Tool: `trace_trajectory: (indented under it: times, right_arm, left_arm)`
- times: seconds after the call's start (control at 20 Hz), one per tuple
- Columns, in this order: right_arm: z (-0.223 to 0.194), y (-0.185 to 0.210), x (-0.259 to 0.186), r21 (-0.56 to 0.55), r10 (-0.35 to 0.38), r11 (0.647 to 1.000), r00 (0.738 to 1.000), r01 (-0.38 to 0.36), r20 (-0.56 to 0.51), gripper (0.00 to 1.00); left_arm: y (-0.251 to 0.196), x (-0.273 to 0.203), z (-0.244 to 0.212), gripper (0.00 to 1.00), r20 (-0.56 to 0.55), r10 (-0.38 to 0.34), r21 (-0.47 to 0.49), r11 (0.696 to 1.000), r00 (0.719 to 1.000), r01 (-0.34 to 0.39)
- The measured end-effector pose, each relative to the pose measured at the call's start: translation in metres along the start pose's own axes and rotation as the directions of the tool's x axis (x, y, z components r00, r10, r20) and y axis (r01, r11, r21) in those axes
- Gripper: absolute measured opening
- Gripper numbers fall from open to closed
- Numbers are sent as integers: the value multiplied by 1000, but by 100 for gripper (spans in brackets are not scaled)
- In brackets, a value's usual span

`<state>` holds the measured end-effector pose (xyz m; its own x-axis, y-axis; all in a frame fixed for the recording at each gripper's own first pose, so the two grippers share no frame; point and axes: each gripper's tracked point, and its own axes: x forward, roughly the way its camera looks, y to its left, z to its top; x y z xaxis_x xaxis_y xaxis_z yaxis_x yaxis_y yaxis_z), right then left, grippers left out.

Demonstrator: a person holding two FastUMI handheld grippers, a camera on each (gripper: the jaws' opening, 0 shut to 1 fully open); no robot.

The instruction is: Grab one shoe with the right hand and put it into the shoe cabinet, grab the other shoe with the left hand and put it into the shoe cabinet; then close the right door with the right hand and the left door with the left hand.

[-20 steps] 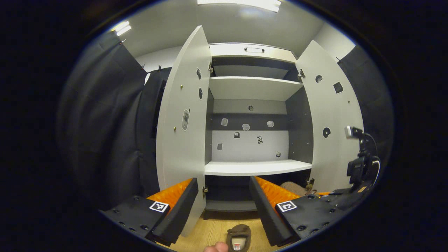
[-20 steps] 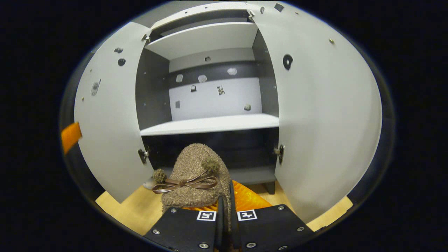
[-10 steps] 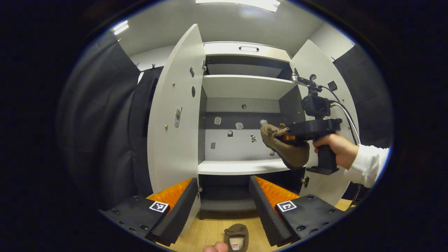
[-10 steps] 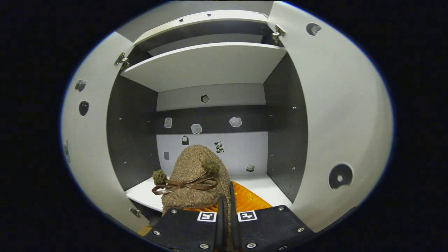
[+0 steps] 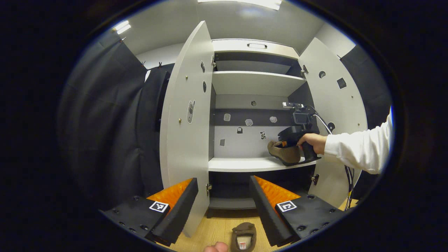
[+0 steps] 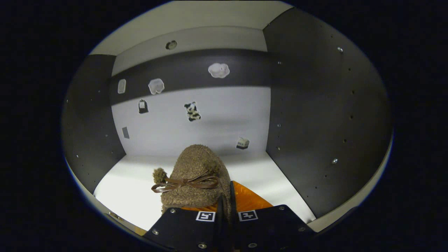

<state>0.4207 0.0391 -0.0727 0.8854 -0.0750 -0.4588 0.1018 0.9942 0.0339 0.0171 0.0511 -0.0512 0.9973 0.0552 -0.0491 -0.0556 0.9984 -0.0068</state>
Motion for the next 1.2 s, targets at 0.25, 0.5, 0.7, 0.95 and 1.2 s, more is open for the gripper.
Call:
trace_trajectory:
  times: [0.25, 0.5, 0.7, 0.95, 1.2]
  right_arm:
    - [-9, -6, 11, 37, -3, 999, 999, 5, -48, 15]
    - [-4, -11, -7, 16, 37, 999, 998, -36, -44, 58]
    - [-13, -11, -24, 34, 81, 996, 992, -78, -98, 80]
    - [-2, -10, -56, -11, 96, 995, 994, -97, -61, 91]
    - [-18, -17, -29, 4, 63, 998, 992, -63, -109, 92]
  left_arm:
    - [2, 7, -12, 96, -36, 2, -17, 1000, 999, -2]
    - [-4, 12, -8, 99, -22, -9, -4, 1000, 1000, 9]
    - [-13, 10, -9, 96, -24, -35, -16, 999, 999, 35]
    - [-15, 6, -8, 99, -21, -40, -27, 999, 999, 40]
    - [-22, 2, -8, 99, -28, -62, -47, 997, 998, 61]
